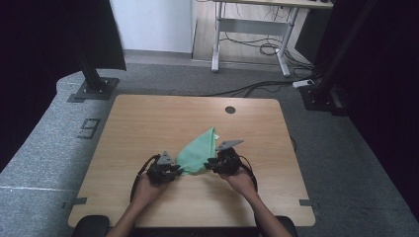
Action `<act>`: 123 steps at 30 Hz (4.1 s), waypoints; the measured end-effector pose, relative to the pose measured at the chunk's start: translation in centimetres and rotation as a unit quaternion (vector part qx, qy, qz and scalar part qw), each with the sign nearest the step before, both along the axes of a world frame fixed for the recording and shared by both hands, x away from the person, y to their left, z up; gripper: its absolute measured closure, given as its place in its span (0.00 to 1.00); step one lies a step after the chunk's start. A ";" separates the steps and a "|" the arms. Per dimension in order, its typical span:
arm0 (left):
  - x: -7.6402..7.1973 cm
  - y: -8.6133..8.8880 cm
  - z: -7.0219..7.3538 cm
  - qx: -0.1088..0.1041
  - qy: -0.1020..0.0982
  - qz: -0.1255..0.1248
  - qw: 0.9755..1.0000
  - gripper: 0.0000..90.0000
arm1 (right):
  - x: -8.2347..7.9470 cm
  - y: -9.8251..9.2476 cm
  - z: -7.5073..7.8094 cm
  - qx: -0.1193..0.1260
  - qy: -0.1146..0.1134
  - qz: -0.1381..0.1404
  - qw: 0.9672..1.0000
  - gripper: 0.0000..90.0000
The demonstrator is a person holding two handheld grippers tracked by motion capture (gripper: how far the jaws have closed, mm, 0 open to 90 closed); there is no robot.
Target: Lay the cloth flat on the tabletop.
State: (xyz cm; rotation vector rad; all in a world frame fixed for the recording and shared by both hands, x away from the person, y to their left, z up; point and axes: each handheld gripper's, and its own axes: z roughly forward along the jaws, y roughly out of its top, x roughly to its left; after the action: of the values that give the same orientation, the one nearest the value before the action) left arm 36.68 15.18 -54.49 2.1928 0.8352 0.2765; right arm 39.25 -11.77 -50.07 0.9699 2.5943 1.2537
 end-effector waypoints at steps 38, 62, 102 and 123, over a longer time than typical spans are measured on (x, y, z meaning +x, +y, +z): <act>0.6 2.0 3.1 -0.050 -0.017 0.040 0.998 0.91 | 0.1 -4.4 0.2 -0.084 -0.024 -0.043 0.995 0.97; 1.0 3.0 4.0 -0.024 0.001 0.047 0.999 0.40 | 0.6 -8.0 -0.4 -0.035 0.006 -0.084 0.996 0.68; 5.4 4.1 3.0 0.039 0.027 0.105 0.993 0.76 | 0.2 -6.8 -3.5 -0.073 0.024 -0.058 0.995 0.91; -0.4 -1.0 0.9 0.058 0.010 0.085 0.995 0.09 | -0.2 -8.1 -3.6 -0.090 0.005 -0.080 0.993 0.53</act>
State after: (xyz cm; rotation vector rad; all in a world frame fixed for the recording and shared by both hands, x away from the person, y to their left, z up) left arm 36.29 14.21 -53.56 2.2372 1.0422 0.3953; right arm 39.00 -19.82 -53.67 1.1239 2.5239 0.9623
